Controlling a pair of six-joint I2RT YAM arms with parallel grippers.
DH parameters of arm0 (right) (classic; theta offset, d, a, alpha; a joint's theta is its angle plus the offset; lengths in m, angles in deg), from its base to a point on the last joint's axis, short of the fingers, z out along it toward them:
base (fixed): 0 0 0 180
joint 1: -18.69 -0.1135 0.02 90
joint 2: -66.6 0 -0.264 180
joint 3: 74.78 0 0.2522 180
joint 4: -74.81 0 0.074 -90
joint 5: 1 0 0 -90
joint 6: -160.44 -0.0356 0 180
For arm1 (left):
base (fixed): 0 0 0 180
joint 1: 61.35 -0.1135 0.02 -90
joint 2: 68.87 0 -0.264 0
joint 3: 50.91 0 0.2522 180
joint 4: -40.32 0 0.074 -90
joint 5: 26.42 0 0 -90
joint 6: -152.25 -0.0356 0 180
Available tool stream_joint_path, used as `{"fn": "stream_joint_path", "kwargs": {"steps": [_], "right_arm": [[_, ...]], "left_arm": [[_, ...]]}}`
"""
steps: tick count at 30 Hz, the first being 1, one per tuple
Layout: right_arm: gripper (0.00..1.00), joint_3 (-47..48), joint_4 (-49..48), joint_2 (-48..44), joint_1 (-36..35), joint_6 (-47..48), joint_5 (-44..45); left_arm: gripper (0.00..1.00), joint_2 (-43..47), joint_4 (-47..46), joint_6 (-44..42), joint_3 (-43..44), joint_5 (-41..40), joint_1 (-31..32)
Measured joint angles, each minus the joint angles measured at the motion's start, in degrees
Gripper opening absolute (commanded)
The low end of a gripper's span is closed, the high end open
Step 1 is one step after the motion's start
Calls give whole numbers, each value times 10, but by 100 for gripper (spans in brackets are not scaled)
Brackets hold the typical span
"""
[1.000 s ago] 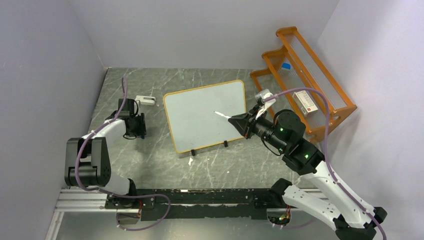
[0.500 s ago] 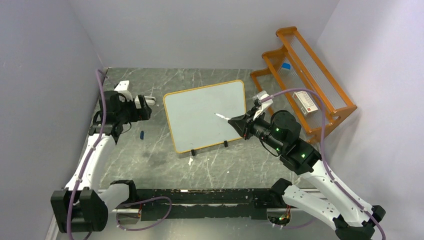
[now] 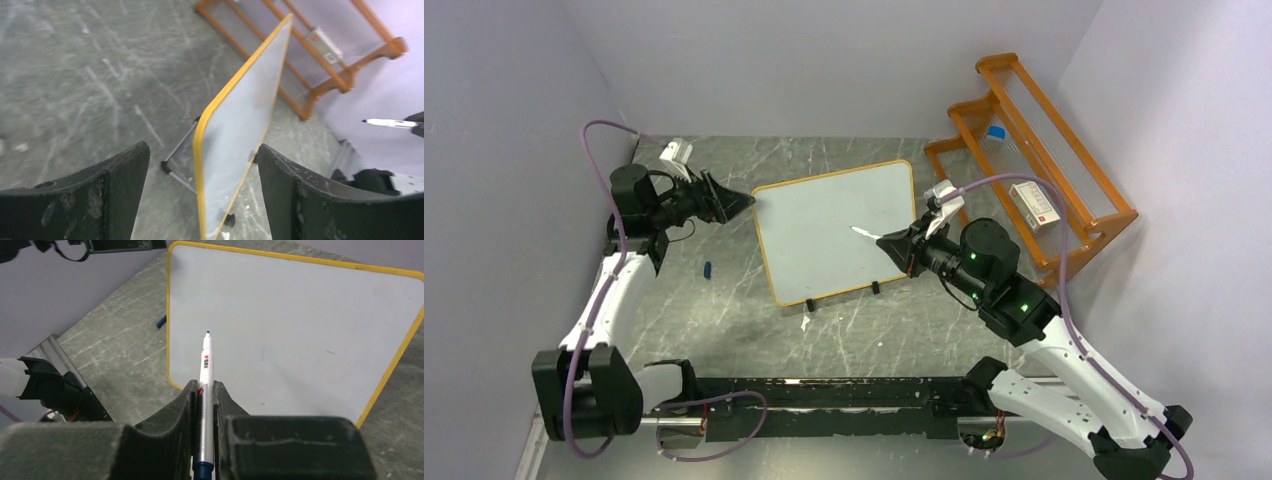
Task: Write a sentence on the whiteboard
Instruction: Adjust the whiteboard at the center of the board.
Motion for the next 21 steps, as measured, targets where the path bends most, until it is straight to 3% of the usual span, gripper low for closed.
{"fn": "stream_joint_path", "kwargs": {"steps": [9, 12, 17, 21], "right_arm": [[0, 0, -27, 22, 0, 0, -24], [0, 0, -34, 26, 0, 0, -29], [0, 0, -41, 39, 0, 0, -36], [0, 0, -48, 50, -1, 0, -42]], "left_arm": [[58, -121, -163, 114, 0, 131, 9], [47, -148, -207, 144, 1, 153, 22], [18, -170, -289, 197, 1, 183, 33], [9, -177, -341, 227, -2, 198, 34]]}}
